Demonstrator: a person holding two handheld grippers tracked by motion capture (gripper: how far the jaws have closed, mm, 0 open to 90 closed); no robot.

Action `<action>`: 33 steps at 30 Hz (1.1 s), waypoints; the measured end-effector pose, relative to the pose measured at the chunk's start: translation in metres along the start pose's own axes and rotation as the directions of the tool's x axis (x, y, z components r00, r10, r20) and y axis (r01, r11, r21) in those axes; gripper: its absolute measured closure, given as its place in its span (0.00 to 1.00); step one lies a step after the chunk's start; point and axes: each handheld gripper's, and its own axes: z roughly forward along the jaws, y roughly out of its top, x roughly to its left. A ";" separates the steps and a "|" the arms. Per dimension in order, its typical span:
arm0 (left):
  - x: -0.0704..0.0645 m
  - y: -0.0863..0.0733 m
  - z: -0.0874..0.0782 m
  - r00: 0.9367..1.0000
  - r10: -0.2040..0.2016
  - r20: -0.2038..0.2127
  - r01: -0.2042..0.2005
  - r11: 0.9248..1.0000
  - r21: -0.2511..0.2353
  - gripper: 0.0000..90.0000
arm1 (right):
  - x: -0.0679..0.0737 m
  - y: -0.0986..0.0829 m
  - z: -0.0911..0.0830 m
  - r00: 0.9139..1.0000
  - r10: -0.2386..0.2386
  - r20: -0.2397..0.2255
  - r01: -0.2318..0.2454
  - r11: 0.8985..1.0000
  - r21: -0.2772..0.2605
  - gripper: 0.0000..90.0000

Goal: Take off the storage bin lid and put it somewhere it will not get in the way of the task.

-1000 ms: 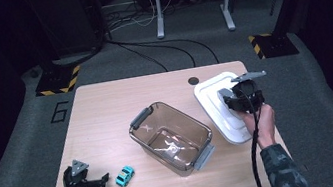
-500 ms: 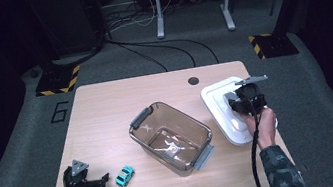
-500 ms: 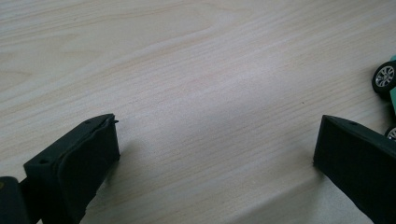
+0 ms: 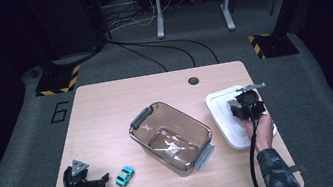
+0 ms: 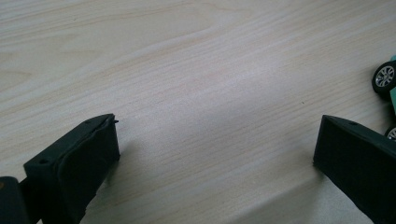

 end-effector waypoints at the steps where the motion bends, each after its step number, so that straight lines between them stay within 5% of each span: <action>1: 0.000 0.000 0.000 1.000 -0.001 0.000 0.001 1.000 0.000 0.00 | 0.000 -0.001 0.002 1.000 0.003 0.000 -0.003 1.000 0.004 0.74; 19: 0.000 0.000 0.000 1.000 -0.003 -0.001 0.003 1.000 0.001 0.00 | -0.003 -0.025 0.043 0.999 0.042 0.029 -0.044 0.998 0.053 0.74; 33: 0.000 0.000 0.000 1.000 -0.003 0.000 0.003 1.000 -0.002 0.00 | -0.007 -0.037 0.057 0.998 0.056 0.035 -0.057 0.997 0.051 0.74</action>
